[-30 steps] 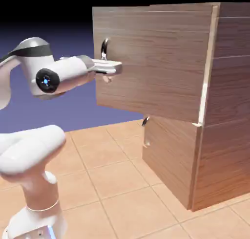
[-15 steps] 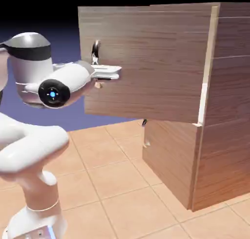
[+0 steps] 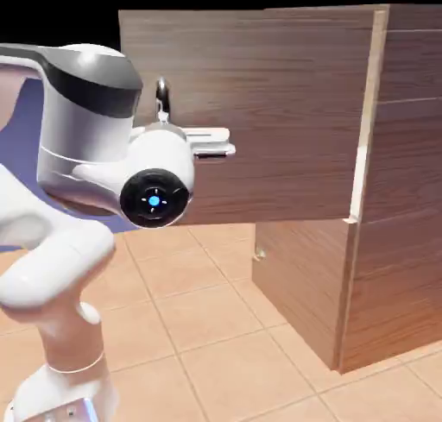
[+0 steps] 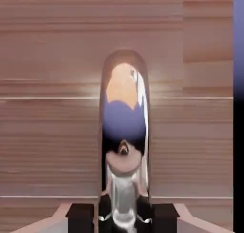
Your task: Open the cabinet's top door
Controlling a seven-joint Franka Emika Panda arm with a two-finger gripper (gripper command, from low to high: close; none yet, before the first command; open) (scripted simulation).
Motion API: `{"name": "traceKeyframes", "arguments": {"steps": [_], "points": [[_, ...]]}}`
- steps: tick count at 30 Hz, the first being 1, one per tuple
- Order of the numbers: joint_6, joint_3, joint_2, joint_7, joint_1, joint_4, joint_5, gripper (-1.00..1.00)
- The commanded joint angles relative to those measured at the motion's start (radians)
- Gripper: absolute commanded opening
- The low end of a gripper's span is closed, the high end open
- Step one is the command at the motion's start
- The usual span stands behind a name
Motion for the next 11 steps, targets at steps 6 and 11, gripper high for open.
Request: {"name": "traceKeyframes", "arguments": {"steps": [6, 11], "points": [[-0.155, -0.123, 0.217, -0.119, 0.127, 0.197, -0.098, -1.0], [-0.233, -0.177, 0.319, -0.181, 0.182, 0.293, -0.136, 1.0]]}}
